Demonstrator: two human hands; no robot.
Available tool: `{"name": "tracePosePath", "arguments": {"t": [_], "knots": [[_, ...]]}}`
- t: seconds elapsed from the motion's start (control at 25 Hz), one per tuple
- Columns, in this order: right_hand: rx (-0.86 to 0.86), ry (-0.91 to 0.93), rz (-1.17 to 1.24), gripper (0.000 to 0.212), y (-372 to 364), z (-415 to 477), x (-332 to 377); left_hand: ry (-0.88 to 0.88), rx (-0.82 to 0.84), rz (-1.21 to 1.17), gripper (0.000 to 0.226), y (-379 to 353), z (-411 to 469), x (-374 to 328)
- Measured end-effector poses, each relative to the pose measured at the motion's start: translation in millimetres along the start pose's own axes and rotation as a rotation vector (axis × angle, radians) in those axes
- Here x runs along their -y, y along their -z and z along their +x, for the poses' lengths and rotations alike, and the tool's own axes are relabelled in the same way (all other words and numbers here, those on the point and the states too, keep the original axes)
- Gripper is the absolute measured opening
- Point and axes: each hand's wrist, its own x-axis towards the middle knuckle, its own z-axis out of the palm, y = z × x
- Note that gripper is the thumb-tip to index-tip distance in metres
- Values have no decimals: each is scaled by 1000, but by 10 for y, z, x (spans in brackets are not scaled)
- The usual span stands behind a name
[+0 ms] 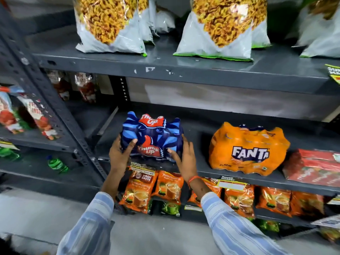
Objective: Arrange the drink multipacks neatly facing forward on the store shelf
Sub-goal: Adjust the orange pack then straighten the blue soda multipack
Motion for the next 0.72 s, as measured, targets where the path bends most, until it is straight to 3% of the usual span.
{"name": "tracePosePath", "arguments": {"t": [0.72], "knots": [[-26,-34,34,66,317,48,-265,41,44,-18,42,-286,-79,-12]]}}
